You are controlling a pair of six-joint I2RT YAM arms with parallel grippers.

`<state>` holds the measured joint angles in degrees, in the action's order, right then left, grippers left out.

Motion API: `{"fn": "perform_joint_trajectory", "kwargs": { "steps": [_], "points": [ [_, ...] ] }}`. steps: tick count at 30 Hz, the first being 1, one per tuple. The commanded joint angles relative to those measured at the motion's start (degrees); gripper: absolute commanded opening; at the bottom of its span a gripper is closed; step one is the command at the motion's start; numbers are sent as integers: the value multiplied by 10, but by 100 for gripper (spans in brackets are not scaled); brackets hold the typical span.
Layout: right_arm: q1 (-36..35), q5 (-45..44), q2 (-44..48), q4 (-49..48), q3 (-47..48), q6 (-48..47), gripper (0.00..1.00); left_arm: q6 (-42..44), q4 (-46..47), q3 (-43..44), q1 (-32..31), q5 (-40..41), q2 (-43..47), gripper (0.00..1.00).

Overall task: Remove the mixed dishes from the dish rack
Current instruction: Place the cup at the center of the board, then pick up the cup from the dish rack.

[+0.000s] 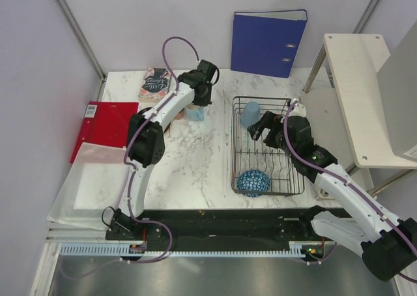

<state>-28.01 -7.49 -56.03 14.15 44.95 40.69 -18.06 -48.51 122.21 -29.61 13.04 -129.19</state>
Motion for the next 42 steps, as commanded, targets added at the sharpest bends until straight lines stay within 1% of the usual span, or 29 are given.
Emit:
{"fn": "perform_joint_trajectory", "kwargs": {
  "steps": [1,11,12,14,15,17,18,20,21,22,23,24,26,28,30,31,34,35,36,37,39,40,42],
  "points": [
    [-2,6,0,-6,5,3,98,22,10,48,0,14,-12,2],
    [-2,4,6,-7,-7,1,98,18,0,83,0,6,-43,3],
    [-3,4,6,-7,-7,1,98,16,-1,83,0,2,-41,14],
    [-4,3,5,-7,-7,1,98,13,-1,81,-2,1,-33,27],
    [-3,4,4,-7,-7,1,98,13,-2,80,-4,6,-29,39],
    [-3,3,3,-8,-6,1,98,8,-1,79,-5,18,-19,49],
    [-2,3,1,-8,-4,1,98,7,-1,80,-5,25,-7,56],
    [-3,1,0,-8,-2,-1,98,0,-1,90,-6,36,5,64],
    [-3,-1,-2,-8,0,-2,98,-2,-1,95,-7,39,18,69],
    [-2,-5,-4,-8,2,-3,98,-3,-1,101,-7,40,24,72],
    [-3,-9,-5,-7,7,-7,98,-3,-1,111,-9,42,31,81],
    [-3,-13,-7,-8,9,-10,98,-5,-1,116,-12,45,45,99],
    [-3,-35,-14,-6,18,-21,98,-13,-1,116,-14,46,68,99],
    [-4,-61,-35,-7,27,-28,98,-28,0,109,-23,55,110,99],
    [-3,-100,-76,-3,51,-39,98,-47,3,82,-38,59,147,99],
    [-3,-110,-92,-3,59,-41,98,-51,13,49,-44,59,185,99],
    [-3,-148,-154,-3,102,-60,98,-62,56,-22,-76,55,249,99],
    [-3,-161,-166,-5,122,-63,98,-64,68,-78,-84,55,295,99],
    [-4,-176,-193,-11,131,-67,98,-67,78,-107,-101,58,314,99],
    [-3,-179,-206,-15,144,-77,98,-71,89,-163,-110,61,336,99],
    [-3,-192,-254,-8,184,-87,98,-83,110,-215,-131,65,389,99],
    [-3,-200,-269,-2,198,-97,98,-87,112,-258,-138,68,406,99],
    [-3,-217,-303,6,223,-106,98,-100,120,-300,-156,83,453,99]
  ]
}}
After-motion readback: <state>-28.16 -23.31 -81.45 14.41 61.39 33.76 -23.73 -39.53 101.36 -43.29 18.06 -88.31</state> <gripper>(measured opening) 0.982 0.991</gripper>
